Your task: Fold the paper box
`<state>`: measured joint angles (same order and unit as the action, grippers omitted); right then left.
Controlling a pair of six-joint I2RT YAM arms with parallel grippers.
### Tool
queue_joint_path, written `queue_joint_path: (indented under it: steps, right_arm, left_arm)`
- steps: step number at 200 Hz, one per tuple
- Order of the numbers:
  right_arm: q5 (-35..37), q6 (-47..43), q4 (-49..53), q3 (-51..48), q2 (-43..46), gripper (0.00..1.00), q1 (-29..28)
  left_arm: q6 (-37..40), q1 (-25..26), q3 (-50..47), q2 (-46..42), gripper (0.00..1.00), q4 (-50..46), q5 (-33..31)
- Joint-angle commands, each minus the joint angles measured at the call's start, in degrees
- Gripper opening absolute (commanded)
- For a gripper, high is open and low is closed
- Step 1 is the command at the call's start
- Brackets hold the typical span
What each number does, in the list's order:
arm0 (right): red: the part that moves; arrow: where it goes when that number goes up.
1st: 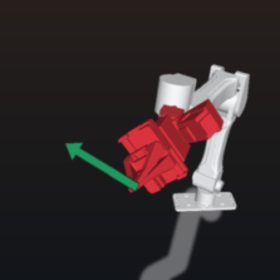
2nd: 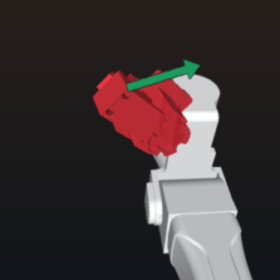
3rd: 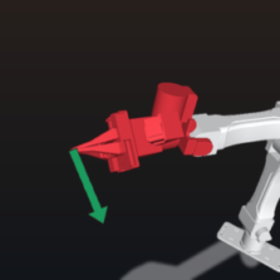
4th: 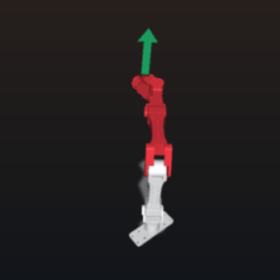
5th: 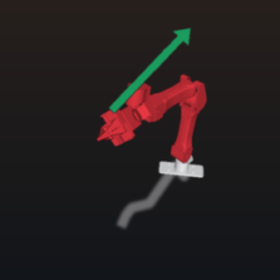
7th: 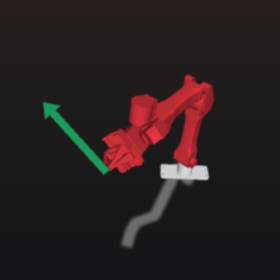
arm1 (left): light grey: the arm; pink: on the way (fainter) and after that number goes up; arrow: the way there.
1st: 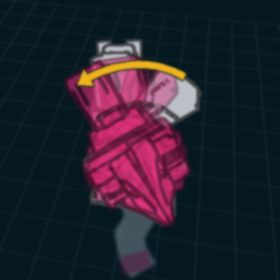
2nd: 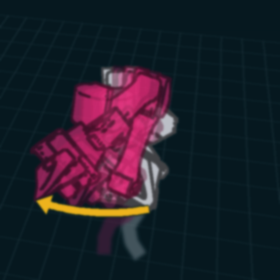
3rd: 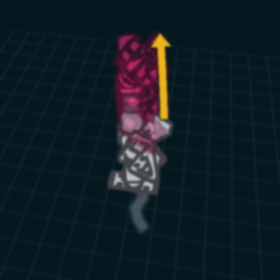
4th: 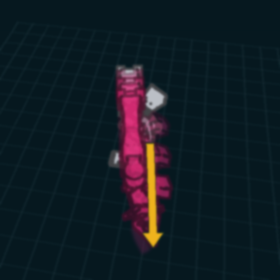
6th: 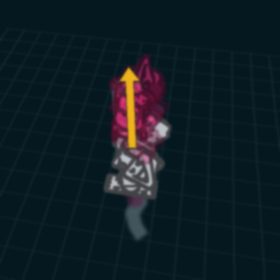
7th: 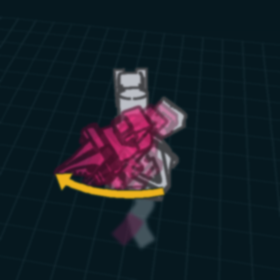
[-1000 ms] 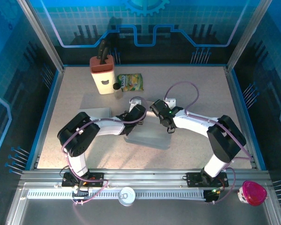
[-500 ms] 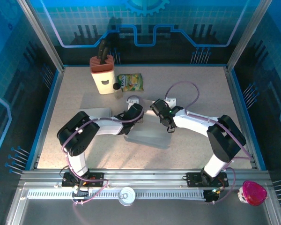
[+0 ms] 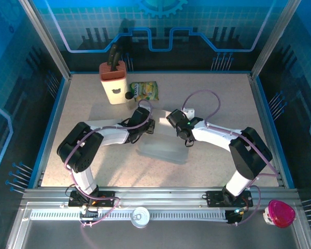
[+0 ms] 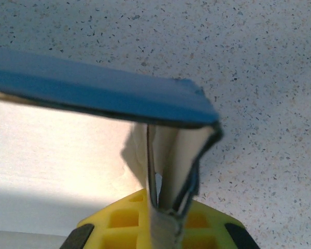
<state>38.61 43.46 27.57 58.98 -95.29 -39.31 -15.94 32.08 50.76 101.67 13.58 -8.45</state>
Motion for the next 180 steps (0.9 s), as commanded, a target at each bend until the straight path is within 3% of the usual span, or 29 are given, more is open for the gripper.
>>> queue_joint_path:
  steps: [1, 12, 30, 49, 71, 87, 107, 147, 180]
  right_arm:
    - [-1.6, -2.0, 1.4, 1.0, -0.9, 0.0, 0.0]
    - [-1.7, -2.0, 1.3, 1.0, -1.0, 0.0, 0.0]
    - [-2.0, -1.8, 1.4, 1.1, -1.4, 0.0, -0.1]
    - [-2.2, -1.2, 1.9, 1.7, -1.8, 0.0, -0.2]
    - [-2.3, 0.0, 2.8, 2.3, -2.5, 0.0, -0.3]
    - [-2.4, 0.7, 3.2, 2.3, -2.6, 0.0, -0.3]
    - [-2.6, 0.9, 3.2, 2.3, -2.4, 0.0, -0.4]
    - [-3.1, 0.6, 3.0, 2.3, -2.4, 0.0, -0.2]
    - [-3.4, 0.5, 2.9, 2.7, -2.9, 0.0, -0.2]
  left_arm:
    - [1.9, -0.1, 2.2, -1.2, 0.1, -0.4, 1.6]
    - [2.2, 0.0, 2.6, -1.1, 0.0, -1.0, 0.6]
    - [1.9, 1.0, 3.7, -0.7, 0.0, -2.9, -3.4]
    - [1.2, 4.2, 5.8, 1.0, 0.0, -6.8, -12.7]
    - [-3.4, 7.3, 7.5, 3.0, 0.0, -11.6, -24.3]
    - [-7.4, 8.3, 7.9, 3.9, 0.0, -13.5, -28.2]
    - [-10.2, 8.4, 7.6, 4.3, 0.0, -13.4, -28.8]
    - [-6.8, 8.3, 7.6, 2.7, 0.0, -10.8, -25.1]
    - [-4.6, 7.7, 6.7, -0.7, 0.34, -9.8, -19.8]
